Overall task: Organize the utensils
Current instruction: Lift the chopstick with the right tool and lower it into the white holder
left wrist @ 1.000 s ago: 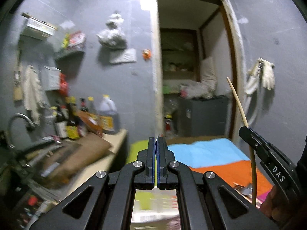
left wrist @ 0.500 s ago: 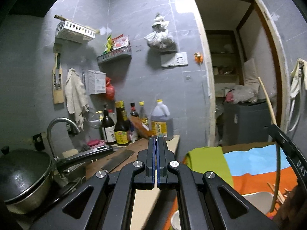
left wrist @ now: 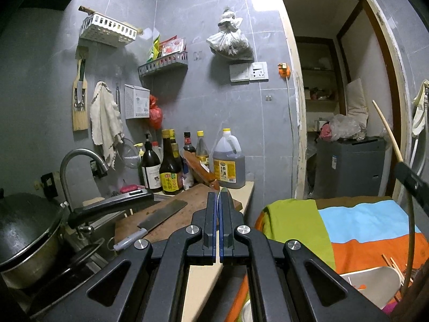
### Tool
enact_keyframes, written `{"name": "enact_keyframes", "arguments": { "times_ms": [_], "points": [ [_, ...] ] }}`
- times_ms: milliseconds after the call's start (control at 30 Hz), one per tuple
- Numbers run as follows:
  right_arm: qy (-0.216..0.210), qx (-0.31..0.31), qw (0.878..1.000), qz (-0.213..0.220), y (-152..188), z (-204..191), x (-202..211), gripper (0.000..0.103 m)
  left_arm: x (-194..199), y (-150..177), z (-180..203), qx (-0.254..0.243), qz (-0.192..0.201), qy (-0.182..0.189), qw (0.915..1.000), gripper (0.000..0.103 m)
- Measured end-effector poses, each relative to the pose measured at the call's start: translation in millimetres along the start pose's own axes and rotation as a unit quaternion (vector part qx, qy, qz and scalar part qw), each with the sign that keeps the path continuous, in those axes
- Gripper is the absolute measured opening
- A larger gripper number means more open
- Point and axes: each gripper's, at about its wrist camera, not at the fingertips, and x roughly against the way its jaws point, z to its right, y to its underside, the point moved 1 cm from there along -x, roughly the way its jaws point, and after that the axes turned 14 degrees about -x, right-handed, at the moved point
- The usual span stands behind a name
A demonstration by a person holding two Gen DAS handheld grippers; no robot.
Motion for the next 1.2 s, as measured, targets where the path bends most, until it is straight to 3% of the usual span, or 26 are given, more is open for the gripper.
{"name": "enact_keyframes", "arguments": {
  "times_ms": [533, 900, 1200],
  "points": [
    [0.037, 0.005, 0.999, 0.016, 11, 0, -9, 0.005, -3, 5, 5, 0.004, -0.002, 0.017, 0.9998, 0.0],
    [0.016, -0.046, 0.999, 0.014, 0, 10, -3, 0.006, 1, 4, 6, 0.008, 0.004, 0.023, 0.9997, 0.0],
    [0.023, -0.037, 0.999, -0.013, 9, 15, -4, 0.006, 0, 3, 6, 0.007, -0.001, 0.03, 0.9995, 0.0]
  ]
}}
